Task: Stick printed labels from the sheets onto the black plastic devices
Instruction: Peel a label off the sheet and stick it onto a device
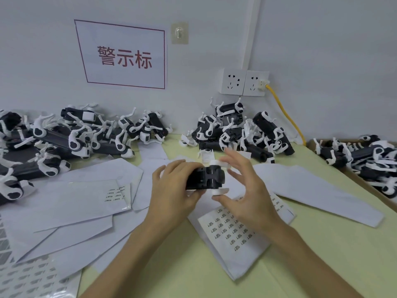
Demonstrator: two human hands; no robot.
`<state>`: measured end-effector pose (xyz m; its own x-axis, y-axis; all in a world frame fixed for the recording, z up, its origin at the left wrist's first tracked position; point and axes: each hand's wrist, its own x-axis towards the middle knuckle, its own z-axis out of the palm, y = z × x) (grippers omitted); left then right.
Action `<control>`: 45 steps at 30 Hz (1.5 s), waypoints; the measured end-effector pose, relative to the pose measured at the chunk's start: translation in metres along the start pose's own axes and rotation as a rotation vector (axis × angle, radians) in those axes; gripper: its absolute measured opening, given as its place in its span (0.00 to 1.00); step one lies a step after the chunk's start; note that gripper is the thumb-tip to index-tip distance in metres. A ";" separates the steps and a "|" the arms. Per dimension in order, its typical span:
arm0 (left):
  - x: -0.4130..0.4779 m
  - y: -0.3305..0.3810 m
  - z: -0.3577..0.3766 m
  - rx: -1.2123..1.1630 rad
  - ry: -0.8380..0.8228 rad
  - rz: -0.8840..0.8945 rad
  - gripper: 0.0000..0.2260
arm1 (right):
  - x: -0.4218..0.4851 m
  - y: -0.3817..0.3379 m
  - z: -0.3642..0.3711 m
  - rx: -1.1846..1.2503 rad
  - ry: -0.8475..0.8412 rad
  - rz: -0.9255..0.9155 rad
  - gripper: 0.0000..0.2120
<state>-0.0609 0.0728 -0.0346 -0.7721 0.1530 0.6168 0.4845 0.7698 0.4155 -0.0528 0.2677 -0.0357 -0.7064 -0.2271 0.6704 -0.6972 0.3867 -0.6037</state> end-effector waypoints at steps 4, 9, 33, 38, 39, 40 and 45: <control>0.002 0.004 -0.002 -0.341 0.130 -0.211 0.14 | 0.004 -0.002 -0.010 0.021 0.115 0.026 0.33; 0.009 0.005 -0.016 -1.283 -0.011 -0.674 0.19 | 0.010 -0.001 -0.025 0.355 0.149 0.280 0.09; -0.016 0.018 0.021 -1.002 -0.469 -0.469 0.22 | 0.008 -0.003 -0.017 0.331 -0.072 0.435 0.05; -0.016 0.019 0.021 -0.902 -0.450 -0.402 0.23 | 0.008 -0.003 -0.017 0.275 -0.079 0.417 0.07; -0.017 0.019 0.021 -0.888 -0.448 -0.395 0.23 | 0.008 -0.003 -0.018 0.267 -0.078 0.411 0.06; -0.017 0.019 0.021 -0.878 -0.446 -0.389 0.23 | 0.008 -0.002 -0.018 0.262 -0.076 0.407 0.06; -0.017 0.020 0.022 -0.825 -0.417 -0.371 0.24 | 0.008 -0.002 -0.017 0.248 -0.058 0.402 0.05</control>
<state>-0.0473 0.0987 -0.0514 -0.9388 0.3169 0.1353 0.1953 0.1656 0.9667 -0.0548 0.2807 -0.0219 -0.9270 -0.1556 0.3413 -0.3701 0.2312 -0.8997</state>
